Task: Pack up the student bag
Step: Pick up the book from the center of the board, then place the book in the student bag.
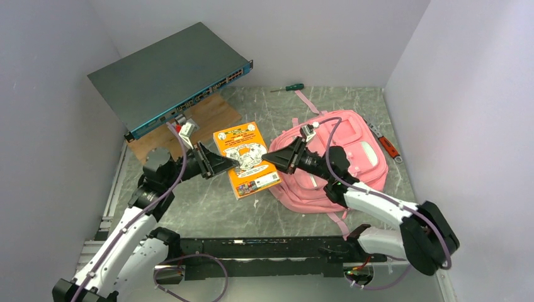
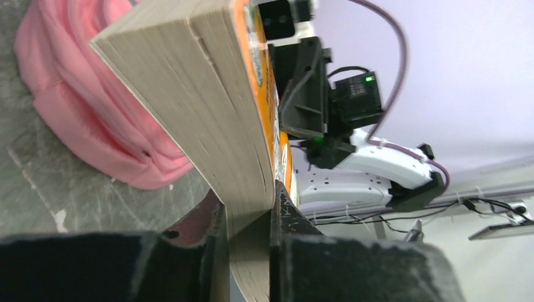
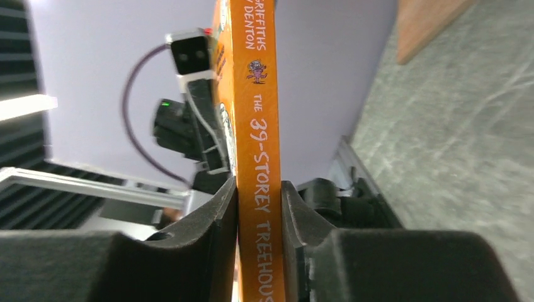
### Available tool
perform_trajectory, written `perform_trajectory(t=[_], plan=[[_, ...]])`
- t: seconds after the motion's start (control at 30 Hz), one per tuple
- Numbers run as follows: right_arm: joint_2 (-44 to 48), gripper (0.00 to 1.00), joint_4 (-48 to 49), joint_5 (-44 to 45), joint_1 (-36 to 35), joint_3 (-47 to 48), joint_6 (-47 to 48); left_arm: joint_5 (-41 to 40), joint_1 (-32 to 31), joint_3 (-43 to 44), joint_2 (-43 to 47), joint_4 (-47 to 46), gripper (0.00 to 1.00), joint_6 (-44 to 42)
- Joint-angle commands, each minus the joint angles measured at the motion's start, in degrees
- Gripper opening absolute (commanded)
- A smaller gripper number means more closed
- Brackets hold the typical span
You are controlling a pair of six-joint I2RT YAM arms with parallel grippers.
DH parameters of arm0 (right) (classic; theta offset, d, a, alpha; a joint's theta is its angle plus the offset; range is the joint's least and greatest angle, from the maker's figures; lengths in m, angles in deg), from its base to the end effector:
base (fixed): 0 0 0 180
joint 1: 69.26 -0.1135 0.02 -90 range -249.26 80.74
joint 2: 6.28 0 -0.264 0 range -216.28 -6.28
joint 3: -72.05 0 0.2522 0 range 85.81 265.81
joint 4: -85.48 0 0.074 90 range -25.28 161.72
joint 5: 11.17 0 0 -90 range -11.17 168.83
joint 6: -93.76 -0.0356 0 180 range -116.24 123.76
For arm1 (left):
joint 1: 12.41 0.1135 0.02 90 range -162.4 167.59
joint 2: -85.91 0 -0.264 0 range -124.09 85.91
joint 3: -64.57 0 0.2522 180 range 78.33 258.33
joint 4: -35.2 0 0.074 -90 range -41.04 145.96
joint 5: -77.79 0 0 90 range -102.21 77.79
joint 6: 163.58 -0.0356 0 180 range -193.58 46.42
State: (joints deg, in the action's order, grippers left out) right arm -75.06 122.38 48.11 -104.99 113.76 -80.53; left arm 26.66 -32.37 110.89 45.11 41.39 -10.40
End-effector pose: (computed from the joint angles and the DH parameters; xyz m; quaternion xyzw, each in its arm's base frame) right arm 0.1940 0.1620 0.2627 0.0706 0.6493 0.7242 0.2210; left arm 0.1549 -0.0800 0.3091 -0.0296 0.7097 -0.6169 0.3389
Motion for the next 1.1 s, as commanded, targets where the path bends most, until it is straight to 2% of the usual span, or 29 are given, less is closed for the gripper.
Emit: perform_trajectory(t=[0.0, 0.03, 0.1, 0.17, 0.27, 0.4, 0.47, 0.57, 0.7, 0.83, 1.07], plan=[[10.1, 0.33, -36.1, 3.3, -0.1, 8.2, 24.1, -11.1, 0.1, 7.6, 4.3, 16.3, 0.0, -13.0], [11.9, 0.43, -44.3, 6.2, -0.1, 9.7, 29.5, -13.9, 0.0, 8.8, 5.6, 20.1, 0.0, -14.9], [14.0, 0.58, -58.9, 12.5, -0.1, 13.0, 39.1, -20.1, 0.0, 11.0, 8.1, 27.9, 0.0, -18.3], [14.2, 0.61, -69.9, 18.8, -0.5, 16.6, 48.1, -25.9, 0.1, 13.0, 10.0, 33.4, 0.0, -20.8], [12.3, 0.62, -78.0, 24.7, -3.0, 19.7, 56.8, -31.4, 0.0, 15.4, 10.5, 39.6, 0.0, -23.4], [7.7, 0.63, -80.4, 29.7, -9.0, 22.7, 62.8, -30.6, 0.0, 15.6, 10.0, 41.2, 0.0, -23.8], [2.1, 0.64, -82.5, 34.4, -11.3, 25.0, 64.1, -28.7, 0.0, 14.7, 10.1, 39.9, 0.0, -23.1], [-5.9, 0.63, -84.8, 39.8, -13.6, 29.0, 64.8, -26.1, 0.0, 13.0, 10.5, 38.0, 0.0, -21.6], [-12.4, 0.63, -83.1, 44.9, -15.4, 32.2, 64.3, -23.4, 0.0, 10.4, 11.0, 36.2, 0.0, -20.1], [-15.5, 0.59, -81.4, 48.4, -15.5, 34.0, 63.4, -22.4, 0.0, 8.9, 11.5, 35.9, 0.0, -19.4], [-17.1, 0.4, -74.9, 49.2, -15.5, 32.0, 64.0, -23.0, 0.0, 8.8, 12.6, 37.4, 0.0, -20.2]])
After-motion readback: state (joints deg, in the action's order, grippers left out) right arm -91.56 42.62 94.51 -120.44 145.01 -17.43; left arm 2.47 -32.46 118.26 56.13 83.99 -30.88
